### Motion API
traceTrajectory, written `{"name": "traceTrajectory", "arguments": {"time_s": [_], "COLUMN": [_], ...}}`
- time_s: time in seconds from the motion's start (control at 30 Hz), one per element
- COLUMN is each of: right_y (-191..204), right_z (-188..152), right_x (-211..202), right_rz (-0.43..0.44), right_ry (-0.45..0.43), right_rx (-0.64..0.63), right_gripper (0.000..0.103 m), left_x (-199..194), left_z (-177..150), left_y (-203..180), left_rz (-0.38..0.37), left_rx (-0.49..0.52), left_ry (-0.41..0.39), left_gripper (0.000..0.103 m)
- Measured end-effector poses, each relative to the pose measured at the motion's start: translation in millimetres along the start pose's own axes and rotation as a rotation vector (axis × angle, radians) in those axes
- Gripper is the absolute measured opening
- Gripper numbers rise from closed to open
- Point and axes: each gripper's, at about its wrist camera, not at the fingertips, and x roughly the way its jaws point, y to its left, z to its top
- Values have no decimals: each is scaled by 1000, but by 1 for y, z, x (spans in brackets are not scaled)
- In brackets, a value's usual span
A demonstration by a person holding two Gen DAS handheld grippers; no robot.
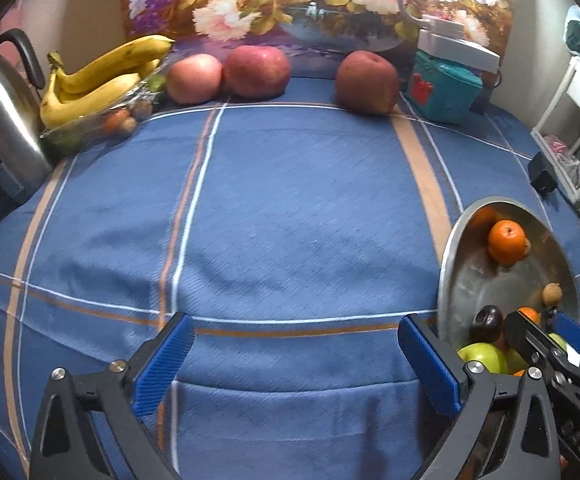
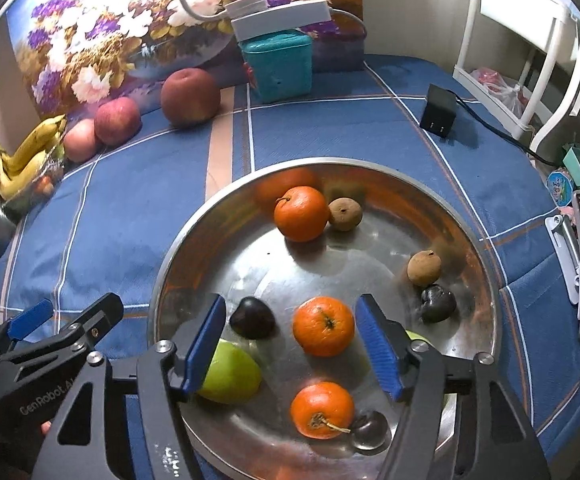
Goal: Organize fruits
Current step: 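Withdraw both open tools from the plate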
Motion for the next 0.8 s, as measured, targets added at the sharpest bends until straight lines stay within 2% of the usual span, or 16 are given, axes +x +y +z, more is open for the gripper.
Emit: {"name": "traceTrajectory", "arguments": {"time_s": [0.03, 0.1, 0.2, 0.3, 0.53, 0.63, 0.8], "right_y": [1, 4, 8, 10, 17, 19, 23], "right_z": [-1, -4, -7, -10, -19, -25, -39], "right_x": [0, 0, -3, -6, -10, -14, -21], "right_rz": [3, 4, 0, -7, 15, 18, 19], "right_ry": [0, -5, -26, -36, -26, -18, -1], "right_rx": [-4, -9, -24, -33, -30, -34, -47], "right_gripper": [72, 90, 91, 91, 91, 91, 91], "left_x": [-1, -2, -6, -11, -30, -34, -41], "left_z": [0, -1, -4, -7, -18, -25, -39], "left_y": [1, 6, 9, 9, 19, 24, 35], "left_rz": [3, 7, 41, 113, 206, 263, 278], "left_rx": [-2, -8, -6, 23, 22, 14, -14], "left_ry": [-2, -3, -14, -40, -82, -54, -11], "left_gripper": [103, 103, 103, 103, 103, 103, 103]}}
